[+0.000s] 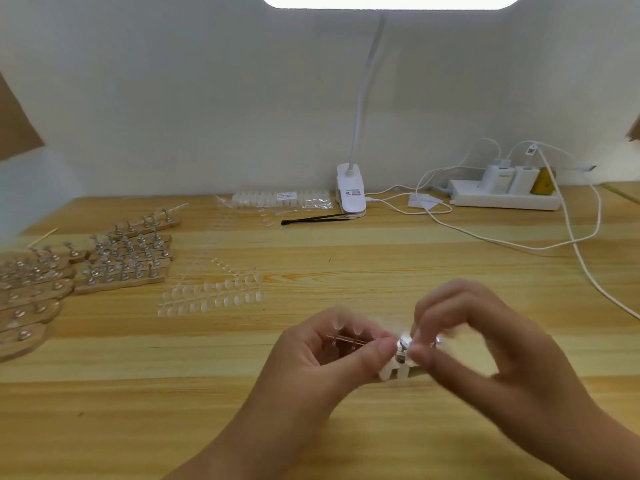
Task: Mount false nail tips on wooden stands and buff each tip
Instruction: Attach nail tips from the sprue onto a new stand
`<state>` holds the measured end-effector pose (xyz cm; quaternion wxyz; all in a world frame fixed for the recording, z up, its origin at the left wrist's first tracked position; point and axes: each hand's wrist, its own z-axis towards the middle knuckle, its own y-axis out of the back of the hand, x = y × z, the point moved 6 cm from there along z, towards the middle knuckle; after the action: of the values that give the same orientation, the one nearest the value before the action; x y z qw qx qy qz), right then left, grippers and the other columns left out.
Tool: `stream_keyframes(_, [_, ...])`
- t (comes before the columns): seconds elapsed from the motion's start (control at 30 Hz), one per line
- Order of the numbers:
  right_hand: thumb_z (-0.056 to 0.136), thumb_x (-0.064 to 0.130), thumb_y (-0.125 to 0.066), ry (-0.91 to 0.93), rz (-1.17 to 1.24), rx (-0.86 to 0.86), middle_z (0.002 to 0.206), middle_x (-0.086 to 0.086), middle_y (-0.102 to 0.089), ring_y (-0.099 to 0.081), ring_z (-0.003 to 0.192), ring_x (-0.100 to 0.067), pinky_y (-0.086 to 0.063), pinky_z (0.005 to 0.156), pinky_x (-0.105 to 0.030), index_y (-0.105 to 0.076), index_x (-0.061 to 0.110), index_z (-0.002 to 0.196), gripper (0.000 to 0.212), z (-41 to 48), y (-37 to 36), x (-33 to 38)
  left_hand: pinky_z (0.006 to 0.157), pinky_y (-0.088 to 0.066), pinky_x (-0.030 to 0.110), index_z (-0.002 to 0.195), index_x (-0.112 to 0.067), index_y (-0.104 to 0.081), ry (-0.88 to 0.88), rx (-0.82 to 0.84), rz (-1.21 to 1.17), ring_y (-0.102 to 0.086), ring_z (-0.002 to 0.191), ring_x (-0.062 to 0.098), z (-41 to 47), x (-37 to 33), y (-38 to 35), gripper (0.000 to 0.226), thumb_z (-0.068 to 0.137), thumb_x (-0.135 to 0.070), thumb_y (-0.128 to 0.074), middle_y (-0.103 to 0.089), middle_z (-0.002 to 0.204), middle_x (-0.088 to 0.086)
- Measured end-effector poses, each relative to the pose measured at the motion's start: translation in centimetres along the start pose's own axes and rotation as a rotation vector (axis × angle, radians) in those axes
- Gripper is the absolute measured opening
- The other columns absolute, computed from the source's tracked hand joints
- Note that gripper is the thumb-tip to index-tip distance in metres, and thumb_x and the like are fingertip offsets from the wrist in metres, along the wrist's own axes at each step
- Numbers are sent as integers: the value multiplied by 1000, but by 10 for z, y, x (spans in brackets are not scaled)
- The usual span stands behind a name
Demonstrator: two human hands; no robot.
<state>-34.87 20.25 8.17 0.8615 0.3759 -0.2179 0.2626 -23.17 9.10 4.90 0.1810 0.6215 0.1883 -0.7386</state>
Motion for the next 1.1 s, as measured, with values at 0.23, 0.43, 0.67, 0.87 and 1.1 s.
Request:
stream_keyframes(0.23, [48,47,-93,-552,800,-112,75,-4,-66,-60,66,-10,-53,64,-17,-73,19,77,45,-1,-4,-36,95,-41,29,84,-35,-68,-453,-14,494,-55,121,18,-9,-28,-2,5,81,-37,-71,-63,123,-17])
stream_keyframes(0.43, [75,39,-79,-281,330,-195,83,1,-70,-65,77,-21,-53,69,-27,-73,25,90,22,0,3,-25,93,-44,13,79,-28,-68,26,267,-97,-53,128,10,0,-7,-6,5,83,-29,-71,-73,99,-9])
stream_keyframes(0.67, [80,27,-75,-146,81,-135,84,3,-66,-62,76,-20,-48,69,-38,-73,27,93,14,1,2,-31,108,-40,47,80,-28,-69,86,186,-132,-51,125,38,1,5,-3,14,77,-41,-74,-69,112,16])
stream_keyframes(0.87, [82,35,-67,-137,131,-86,89,0,-70,-66,78,-20,-52,71,-35,-74,26,98,20,3,-2,-28,101,-34,41,82,-29,-70,97,124,-139,-63,110,11,5,4,4,13,79,-41,-71,-71,115,5])
stream_keyframes(1.1, [79,36,-69,-87,90,-106,82,7,-65,-61,76,-17,-48,68,-29,-71,25,92,17,4,-7,-24,92,-41,32,81,-30,-71,142,113,-169,-66,95,8,8,11,9,12,76,-40,-73,-72,112,6])
